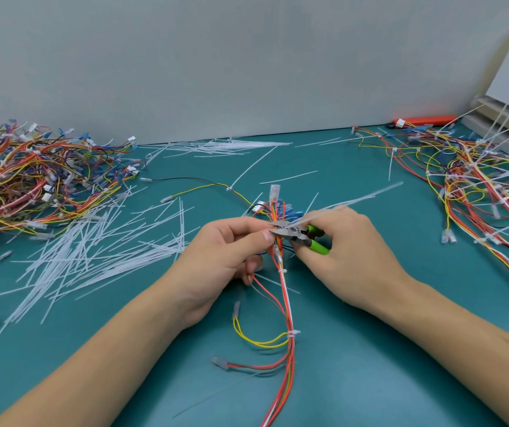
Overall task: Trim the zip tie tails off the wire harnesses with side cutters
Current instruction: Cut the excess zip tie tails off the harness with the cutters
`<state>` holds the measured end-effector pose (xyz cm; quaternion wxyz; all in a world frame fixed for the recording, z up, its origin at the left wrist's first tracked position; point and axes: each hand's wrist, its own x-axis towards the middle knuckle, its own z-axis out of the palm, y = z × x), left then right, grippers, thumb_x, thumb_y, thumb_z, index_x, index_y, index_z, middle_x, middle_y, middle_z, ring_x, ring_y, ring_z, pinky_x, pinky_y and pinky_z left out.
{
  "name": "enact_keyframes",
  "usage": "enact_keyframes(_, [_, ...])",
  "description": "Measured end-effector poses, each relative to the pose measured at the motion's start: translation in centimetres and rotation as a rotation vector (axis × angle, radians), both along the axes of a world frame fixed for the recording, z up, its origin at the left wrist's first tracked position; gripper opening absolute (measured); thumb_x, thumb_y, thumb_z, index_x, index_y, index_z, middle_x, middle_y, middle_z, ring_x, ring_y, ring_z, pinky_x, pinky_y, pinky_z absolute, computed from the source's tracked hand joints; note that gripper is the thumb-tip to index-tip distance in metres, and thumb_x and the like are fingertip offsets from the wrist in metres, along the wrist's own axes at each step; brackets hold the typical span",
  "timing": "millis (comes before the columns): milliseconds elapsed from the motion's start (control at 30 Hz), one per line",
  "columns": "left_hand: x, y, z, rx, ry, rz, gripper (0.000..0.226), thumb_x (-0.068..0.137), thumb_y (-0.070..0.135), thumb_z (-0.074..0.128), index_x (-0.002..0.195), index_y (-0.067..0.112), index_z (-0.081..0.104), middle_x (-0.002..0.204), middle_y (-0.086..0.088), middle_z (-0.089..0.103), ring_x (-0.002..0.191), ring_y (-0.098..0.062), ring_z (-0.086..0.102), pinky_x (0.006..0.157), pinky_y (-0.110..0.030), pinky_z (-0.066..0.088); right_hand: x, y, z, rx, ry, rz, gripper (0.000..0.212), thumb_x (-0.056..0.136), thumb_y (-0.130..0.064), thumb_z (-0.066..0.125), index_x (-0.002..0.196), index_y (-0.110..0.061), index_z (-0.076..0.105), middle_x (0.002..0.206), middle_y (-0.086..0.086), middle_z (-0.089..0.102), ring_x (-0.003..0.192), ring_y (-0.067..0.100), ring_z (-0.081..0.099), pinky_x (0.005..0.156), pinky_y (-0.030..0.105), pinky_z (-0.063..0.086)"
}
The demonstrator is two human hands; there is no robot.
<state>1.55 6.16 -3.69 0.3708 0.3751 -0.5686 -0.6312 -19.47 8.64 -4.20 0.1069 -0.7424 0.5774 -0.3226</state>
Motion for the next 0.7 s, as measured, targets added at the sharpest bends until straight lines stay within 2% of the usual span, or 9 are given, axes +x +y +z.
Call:
enact_keyframes(100, [-0.19, -0.03, -0.12, -0.031, -0.019, 0.007, 0.012, 0.096, 0.012, 0.067, 0.095, 0.016, 0.078, 0.08, -0.002, 0.068, 0.053, -0.01, 0.046, 0.048, -0.02, 0.043, 0.02, 0.02, 0.12, 0.013, 0.006, 0.018, 0.01, 0.088, -0.027, 0.067, 0.092, -0.032, 0.074, 0.082, -0.013, 0.068, 0.091, 0.019, 0.055, 0.083, 0.04, 0.049])
enact_keyframes(233, [-0.24, 0.01, -0.13, -0.049, -0.022, 0.02, 0.015, 0.096, 0.01, 0.067, 0.091, 0.018, 0.079, 0.076, 0.001, 0.068, 0.051, -0.01, 0.046, 0.047, -0.02, 0.043, 0.2, 0.03, 0.21, 0.017, 0.023, 0.013, 0.018, 0.089, -0.028, 0.065, 0.077, -0.039, 0.057, 0.072, -0.012, 0.058, 0.082, 0.02, 0.049, 0.072, 0.036, 0.04])
enact_keyframes(333, [-0.27, 0.07, -0.07, -0.045, -0.02, 0.022, 0.009, 0.087, 0.019, 0.07, 0.089, 0.019, 0.079, 0.076, 0.001, 0.068, 0.052, -0.011, 0.046, 0.047, -0.02, 0.042, 0.35, 0.26, 0.22, 0.017, 0.071, -0.021, 0.011, 0.092, -0.032, 0.062, 0.083, -0.027, 0.066, 0.07, -0.007, 0.06, 0.08, 0.023, 0.052, 0.07, 0.039, 0.044])
enact_keyframes(367, [-0.28, 0.06, -0.09, -0.044, -0.021, 0.019, 0.01, 0.086, 0.022, 0.069, 0.089, 0.019, 0.078, 0.077, 0.0, 0.069, 0.052, -0.011, 0.046, 0.047, -0.02, 0.042, 0.34, 0.28, 0.1, 0.017, 0.082, -0.03, 0.017, 0.092, -0.033, 0.061, 0.08, -0.022, 0.063, 0.067, -0.003, 0.058, 0.076, 0.025, 0.052, 0.066, 0.04, 0.046])
enact_keyframes(433, [-0.18, 0.05, -0.08, -0.045, -0.02, 0.007, 0.009, 0.087, 0.022, 0.069, 0.088, 0.02, 0.078, 0.08, -0.001, 0.07, 0.052, -0.011, 0.046, 0.048, -0.02, 0.043, 0.32, 0.23, 0.09, 0.023, 0.084, -0.047, 0.032, 0.093, -0.033, 0.06, 0.07, -0.016, 0.047, 0.057, 0.002, 0.045, 0.064, 0.031, 0.046, 0.055, 0.041, 0.042])
enact_keyframes(500, [-0.1, 0.06, -0.02, -0.045, -0.018, -0.006, 0.009, 0.093, 0.017, 0.069, 0.089, 0.019, 0.077, 0.081, -0.001, 0.07, 0.053, -0.011, 0.046, 0.049, -0.019, 0.042, 0.38, 0.16, 0.32, 0.041, 0.111, -0.046, 0.037, 0.093, -0.031, 0.06, 0.067, -0.015, 0.039, 0.055, 0.003, 0.04, 0.062, 0.034, 0.044, 0.053, 0.042, 0.04])
enact_keyframes(633, [-0.1, 0.2, 0.11, -0.026, -0.02, -0.003, 0.013, 0.098, 0.011, 0.064, 0.095, 0.014, 0.077, 0.081, -0.001, 0.07, 0.053, -0.011, 0.045, 0.049, -0.019, 0.042, 0.24, 0.13, 0.1, 0.016, 0.074, -0.034, 0.033, 0.091, -0.027, 0.062, 0.067, -0.016, 0.043, 0.055, 0.002, 0.041, 0.06, 0.029, 0.042, 0.053, 0.042, 0.039])
enact_keyframes(700, [-0.06, 0.19, 0.24, 0.002, -0.006, 0.005, 0.013, 0.097, 0.013, 0.065, 0.097, 0.014, 0.078, 0.082, -0.002, 0.069, 0.053, -0.011, 0.045, 0.049, -0.02, 0.042, 0.12, 0.12, -0.05, -0.017, 0.023, -0.008, 0.026, 0.09, -0.028, 0.065, 0.068, -0.025, 0.051, 0.058, -0.004, 0.047, 0.065, 0.022, 0.045, 0.057, 0.039, 0.038])
